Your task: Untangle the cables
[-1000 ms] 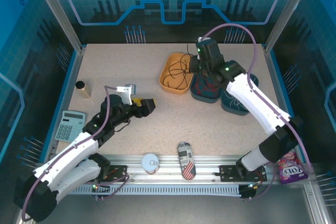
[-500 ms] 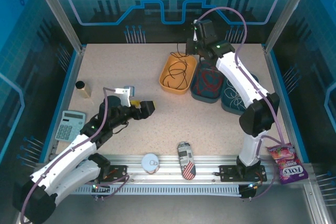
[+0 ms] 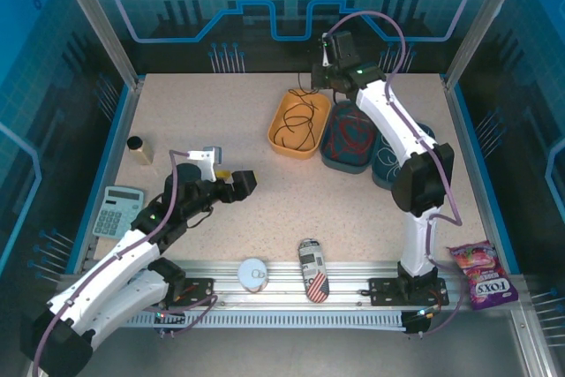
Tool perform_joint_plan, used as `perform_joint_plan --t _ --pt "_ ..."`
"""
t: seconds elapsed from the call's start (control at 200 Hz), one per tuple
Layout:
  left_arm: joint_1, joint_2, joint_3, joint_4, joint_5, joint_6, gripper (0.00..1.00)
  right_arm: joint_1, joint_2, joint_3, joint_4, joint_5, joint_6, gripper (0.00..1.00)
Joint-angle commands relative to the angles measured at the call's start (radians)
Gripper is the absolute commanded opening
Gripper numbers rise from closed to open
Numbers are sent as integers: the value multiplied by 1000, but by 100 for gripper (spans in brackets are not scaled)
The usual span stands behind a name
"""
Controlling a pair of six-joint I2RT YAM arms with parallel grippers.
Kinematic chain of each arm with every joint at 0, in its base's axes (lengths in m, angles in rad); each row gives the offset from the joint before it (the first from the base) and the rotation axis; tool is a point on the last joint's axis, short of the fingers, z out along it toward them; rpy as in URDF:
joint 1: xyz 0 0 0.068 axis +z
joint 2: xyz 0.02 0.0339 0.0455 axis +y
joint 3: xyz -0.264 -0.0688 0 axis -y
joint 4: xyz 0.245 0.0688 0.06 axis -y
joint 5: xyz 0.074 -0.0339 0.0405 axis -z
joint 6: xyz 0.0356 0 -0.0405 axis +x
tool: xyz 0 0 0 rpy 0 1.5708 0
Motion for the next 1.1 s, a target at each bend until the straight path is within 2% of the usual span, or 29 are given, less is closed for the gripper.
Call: perform_joint_plan --t 0.0,0.4,0.916,1.016,1.096 --pt "4 -15 8 -13 -22 -2 99 -7 13 -27 26 -13 -12 0" --pt "4 -18 4 -35 -41 -9 99 16 69 -139 0 -82 57 0" --pt "4 -21 23 -78 -43 -6 99 17 274 23 -147 -22 105 0" --pt "5 -23 28 -90 -45 -2 99 18 282 22 -145 -15 99 5" --pt "4 -24 30 -91 -47 0 99 16 285 23 -144 -11 87 16"
